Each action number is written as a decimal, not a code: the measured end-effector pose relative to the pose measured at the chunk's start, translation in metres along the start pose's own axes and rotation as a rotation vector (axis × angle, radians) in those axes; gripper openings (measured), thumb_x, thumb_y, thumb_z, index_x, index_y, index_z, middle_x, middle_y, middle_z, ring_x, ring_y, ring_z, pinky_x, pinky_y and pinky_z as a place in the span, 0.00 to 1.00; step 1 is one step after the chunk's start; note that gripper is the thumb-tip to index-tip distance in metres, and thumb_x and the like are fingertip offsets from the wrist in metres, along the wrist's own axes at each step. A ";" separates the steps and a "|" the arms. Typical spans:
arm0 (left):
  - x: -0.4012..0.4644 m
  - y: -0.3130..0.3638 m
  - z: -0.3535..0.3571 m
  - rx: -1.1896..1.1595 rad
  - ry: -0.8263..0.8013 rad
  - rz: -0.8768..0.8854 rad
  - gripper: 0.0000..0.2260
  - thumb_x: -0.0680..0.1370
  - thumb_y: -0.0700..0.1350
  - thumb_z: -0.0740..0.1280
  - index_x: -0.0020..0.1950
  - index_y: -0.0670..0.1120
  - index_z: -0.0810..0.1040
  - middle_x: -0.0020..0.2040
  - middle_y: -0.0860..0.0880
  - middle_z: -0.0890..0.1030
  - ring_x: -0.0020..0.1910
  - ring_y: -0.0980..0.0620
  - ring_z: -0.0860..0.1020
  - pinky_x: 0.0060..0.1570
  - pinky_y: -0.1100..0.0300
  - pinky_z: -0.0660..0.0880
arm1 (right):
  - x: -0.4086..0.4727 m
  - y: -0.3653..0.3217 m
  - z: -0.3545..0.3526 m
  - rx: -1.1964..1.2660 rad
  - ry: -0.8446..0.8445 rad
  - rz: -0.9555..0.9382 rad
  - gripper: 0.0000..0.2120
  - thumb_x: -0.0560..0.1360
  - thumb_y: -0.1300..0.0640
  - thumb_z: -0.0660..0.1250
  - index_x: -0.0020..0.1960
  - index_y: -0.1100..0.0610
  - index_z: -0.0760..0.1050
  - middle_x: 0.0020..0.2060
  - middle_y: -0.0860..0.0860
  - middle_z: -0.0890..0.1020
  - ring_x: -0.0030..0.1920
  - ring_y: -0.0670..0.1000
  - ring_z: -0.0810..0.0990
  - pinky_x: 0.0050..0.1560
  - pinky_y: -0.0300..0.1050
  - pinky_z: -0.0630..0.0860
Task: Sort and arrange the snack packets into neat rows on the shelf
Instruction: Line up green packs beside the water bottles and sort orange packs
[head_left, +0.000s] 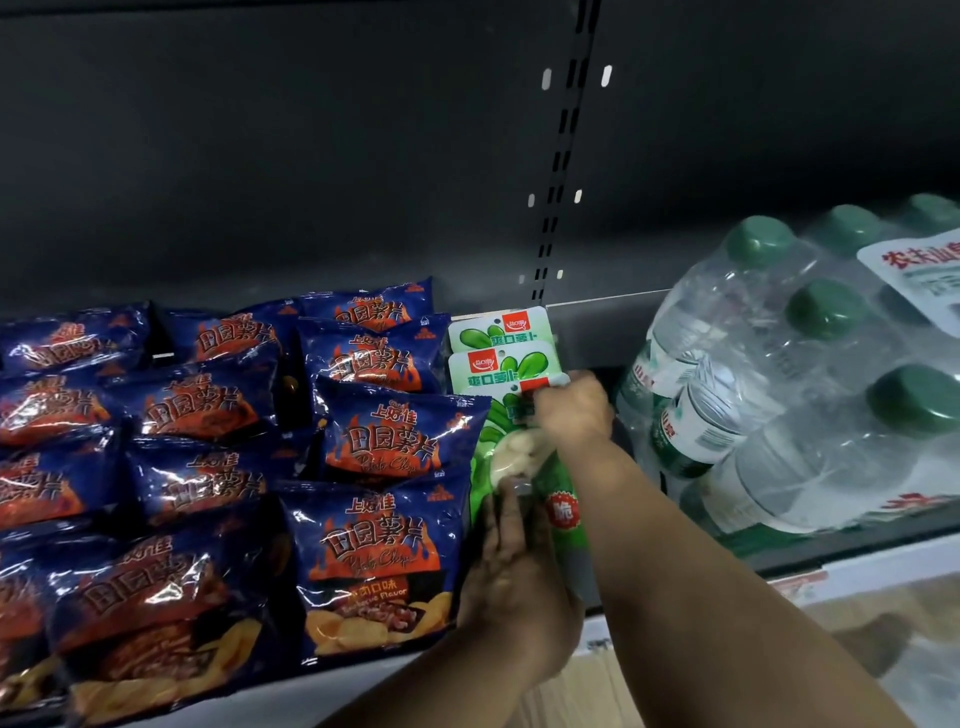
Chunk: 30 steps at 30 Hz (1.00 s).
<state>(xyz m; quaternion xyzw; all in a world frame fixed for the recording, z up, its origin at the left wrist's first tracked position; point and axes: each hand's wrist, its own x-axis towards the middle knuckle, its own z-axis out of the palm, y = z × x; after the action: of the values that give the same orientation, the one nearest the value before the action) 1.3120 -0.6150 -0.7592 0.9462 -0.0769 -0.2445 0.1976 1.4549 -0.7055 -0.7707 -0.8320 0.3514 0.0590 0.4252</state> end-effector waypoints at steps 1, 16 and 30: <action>0.000 0.001 -0.001 0.002 -0.005 0.002 0.34 0.80 0.52 0.57 0.78 0.51 0.40 0.76 0.49 0.30 0.76 0.48 0.35 0.74 0.55 0.46 | 0.000 -0.001 0.000 0.014 -0.004 0.009 0.18 0.71 0.57 0.65 0.61 0.59 0.73 0.57 0.57 0.79 0.58 0.61 0.75 0.59 0.53 0.74; -0.001 -0.003 -0.007 0.020 -0.023 0.010 0.35 0.80 0.53 0.59 0.78 0.50 0.40 0.74 0.46 0.27 0.75 0.45 0.33 0.73 0.54 0.44 | -0.008 0.001 -0.010 0.516 -0.152 -0.079 0.07 0.75 0.68 0.66 0.42 0.58 0.76 0.44 0.57 0.83 0.42 0.55 0.82 0.44 0.48 0.81; -0.004 -0.001 -0.020 0.002 -0.054 0.022 0.35 0.79 0.51 0.62 0.79 0.52 0.42 0.74 0.48 0.27 0.75 0.46 0.31 0.74 0.54 0.44 | -0.016 -0.026 -0.013 0.773 -0.302 -0.401 0.10 0.77 0.69 0.63 0.45 0.54 0.75 0.44 0.52 0.83 0.45 0.52 0.82 0.48 0.49 0.81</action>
<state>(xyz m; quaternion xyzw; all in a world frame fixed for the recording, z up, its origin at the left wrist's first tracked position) 1.3184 -0.6062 -0.7415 0.9385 -0.0928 -0.2679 0.1969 1.4572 -0.6963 -0.7392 -0.6462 0.1139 -0.0390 0.7536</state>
